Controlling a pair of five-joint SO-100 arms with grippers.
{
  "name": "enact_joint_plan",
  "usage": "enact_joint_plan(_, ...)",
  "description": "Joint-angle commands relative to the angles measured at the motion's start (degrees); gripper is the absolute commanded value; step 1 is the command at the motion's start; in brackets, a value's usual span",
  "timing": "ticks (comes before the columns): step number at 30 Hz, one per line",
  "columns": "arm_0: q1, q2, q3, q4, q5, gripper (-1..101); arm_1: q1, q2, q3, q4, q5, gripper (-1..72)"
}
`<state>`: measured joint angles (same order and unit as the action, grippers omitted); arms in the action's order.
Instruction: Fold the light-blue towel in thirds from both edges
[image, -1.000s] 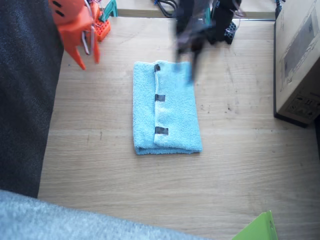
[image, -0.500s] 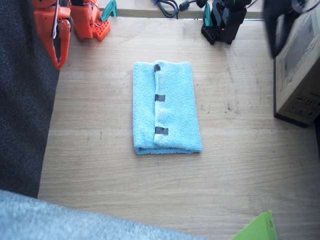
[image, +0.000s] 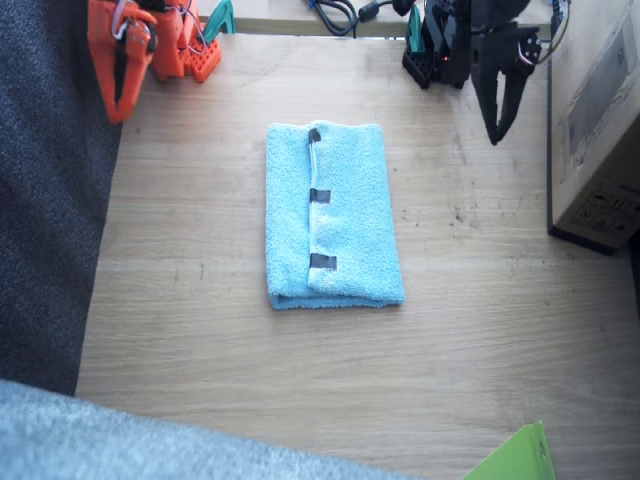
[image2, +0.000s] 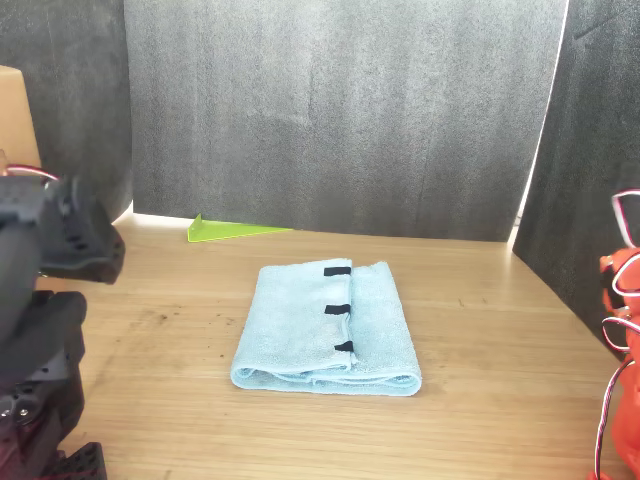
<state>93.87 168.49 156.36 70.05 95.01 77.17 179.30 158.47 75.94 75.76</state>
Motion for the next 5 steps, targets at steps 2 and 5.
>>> enact_joint_plan(2, -0.2, 12.7, 2.5, 5.7, 0.3, 0, 2.0, 1.1, 0.5, -0.7, 2.9, -0.1)
enact_joint_plan(5, -0.3, 13.5, 2.8, 6.3, -0.4, 0, 2.3, 1.1, 0.6, -1.0, 3.7, -0.1)
